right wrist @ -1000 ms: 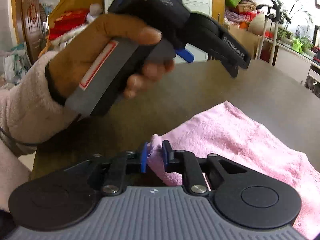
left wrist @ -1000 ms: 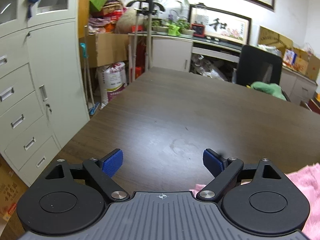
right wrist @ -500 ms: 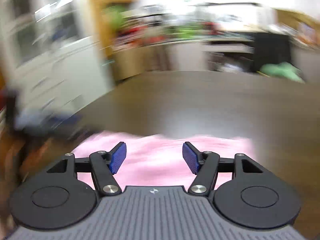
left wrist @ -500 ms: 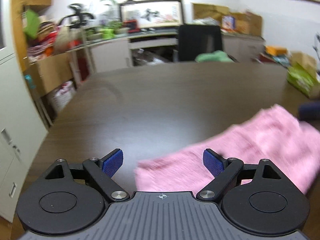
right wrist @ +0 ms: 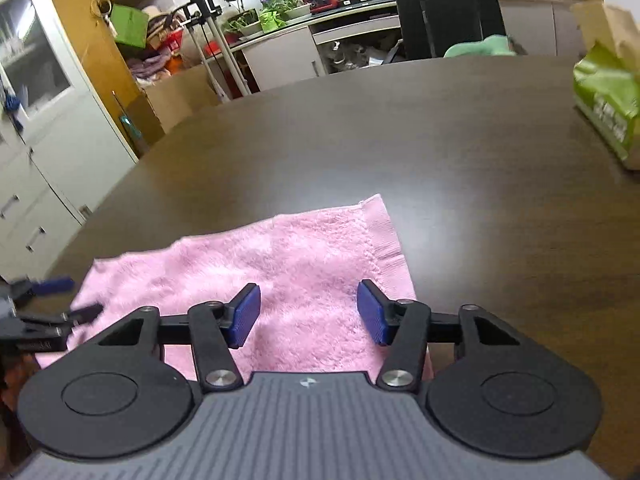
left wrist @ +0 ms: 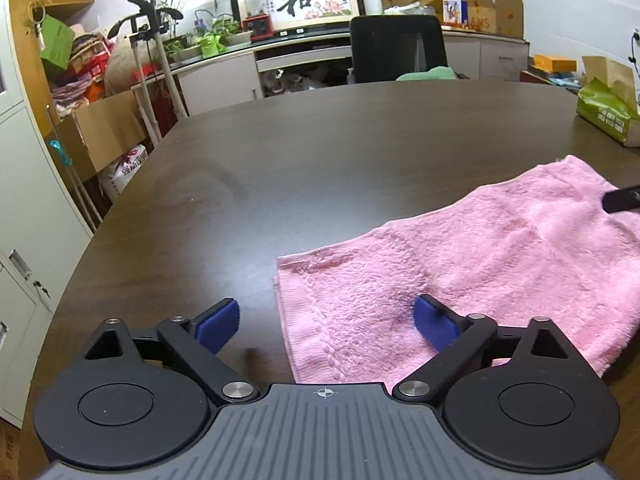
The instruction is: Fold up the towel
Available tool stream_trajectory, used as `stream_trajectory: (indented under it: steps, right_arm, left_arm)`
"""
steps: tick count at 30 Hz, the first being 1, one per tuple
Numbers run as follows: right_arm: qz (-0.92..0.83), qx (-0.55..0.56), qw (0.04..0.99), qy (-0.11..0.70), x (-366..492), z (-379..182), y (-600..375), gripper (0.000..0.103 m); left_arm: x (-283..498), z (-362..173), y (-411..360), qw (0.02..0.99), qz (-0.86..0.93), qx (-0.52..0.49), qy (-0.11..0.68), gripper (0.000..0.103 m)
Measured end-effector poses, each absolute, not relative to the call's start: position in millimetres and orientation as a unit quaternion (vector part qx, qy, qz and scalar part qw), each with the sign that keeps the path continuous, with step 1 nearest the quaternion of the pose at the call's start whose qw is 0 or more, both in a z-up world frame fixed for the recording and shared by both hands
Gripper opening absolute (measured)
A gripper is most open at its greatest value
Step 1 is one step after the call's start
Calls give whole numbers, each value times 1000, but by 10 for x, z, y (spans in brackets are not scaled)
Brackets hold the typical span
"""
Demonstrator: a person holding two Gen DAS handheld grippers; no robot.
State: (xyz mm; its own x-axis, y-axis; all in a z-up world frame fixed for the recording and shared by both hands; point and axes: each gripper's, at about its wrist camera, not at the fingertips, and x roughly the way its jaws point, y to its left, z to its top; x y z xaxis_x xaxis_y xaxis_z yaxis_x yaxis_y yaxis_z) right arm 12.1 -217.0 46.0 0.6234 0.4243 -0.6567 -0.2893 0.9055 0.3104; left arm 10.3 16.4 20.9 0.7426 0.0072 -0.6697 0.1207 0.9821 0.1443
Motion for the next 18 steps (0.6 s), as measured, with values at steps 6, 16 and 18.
stream_trajectory:
  steps: [6,16,18]
  right_arm:
    - [166,65,901,395,-1,563,-2023,56]
    - [169,27,922,346,-465,704,-1898,65]
    - [180,22,920,346,-548,725,-1875,66]
  left_arm:
    - [196,164,135,932,-54,110,340,103]
    - [-294,336,248,943,-98,118,294,78]
    - [-441,330,186,940,-100,142,292,79]
